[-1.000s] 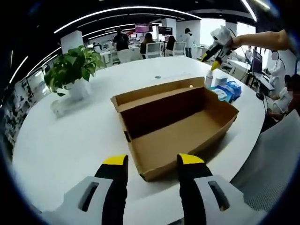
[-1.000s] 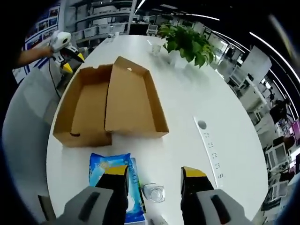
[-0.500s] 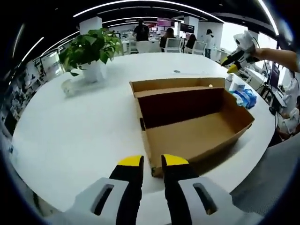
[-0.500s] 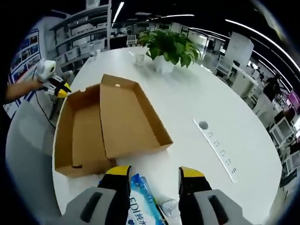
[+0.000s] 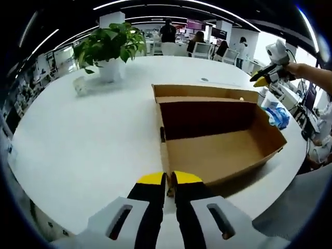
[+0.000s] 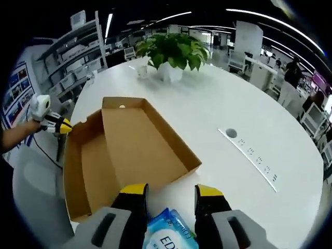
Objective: Operate the shoe box by opening the lid, removing the specified soft item, and placing it in the target area until the item is outside and the box remains undamaged.
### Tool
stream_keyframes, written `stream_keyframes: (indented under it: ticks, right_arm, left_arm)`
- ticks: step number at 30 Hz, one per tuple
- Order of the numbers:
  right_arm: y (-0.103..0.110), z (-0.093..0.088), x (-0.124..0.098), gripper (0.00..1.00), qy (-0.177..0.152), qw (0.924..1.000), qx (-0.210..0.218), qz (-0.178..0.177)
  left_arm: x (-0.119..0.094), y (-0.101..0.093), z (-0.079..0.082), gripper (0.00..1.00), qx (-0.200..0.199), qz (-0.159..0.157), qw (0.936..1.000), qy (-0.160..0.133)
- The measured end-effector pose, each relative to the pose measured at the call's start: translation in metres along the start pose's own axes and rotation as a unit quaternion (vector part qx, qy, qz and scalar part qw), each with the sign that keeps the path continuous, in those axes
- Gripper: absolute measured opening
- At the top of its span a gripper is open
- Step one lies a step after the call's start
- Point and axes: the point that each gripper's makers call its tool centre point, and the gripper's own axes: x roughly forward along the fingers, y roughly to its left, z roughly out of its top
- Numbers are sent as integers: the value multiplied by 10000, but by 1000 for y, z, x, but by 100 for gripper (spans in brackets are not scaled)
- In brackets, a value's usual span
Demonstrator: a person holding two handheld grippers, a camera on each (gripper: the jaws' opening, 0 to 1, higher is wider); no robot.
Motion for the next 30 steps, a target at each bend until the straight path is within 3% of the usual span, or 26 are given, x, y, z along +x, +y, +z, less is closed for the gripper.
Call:
stream_keyframes:
  ticks: [19,26,30]
  right_arm:
    - [-9,4,26,25,-97,9962,843,-215]
    - [-20,9,38,22,-276,9849,1679,-327]
    - [-24,14,45,20,-329,9826,1782,-414]
  left_arm:
    - [3,1,-4,2,-374,107,9992,2]
    - [3,2,-5,2,-447,152,9989,-34]
    - [4,2,-5,2,-440,150,9989,-10]
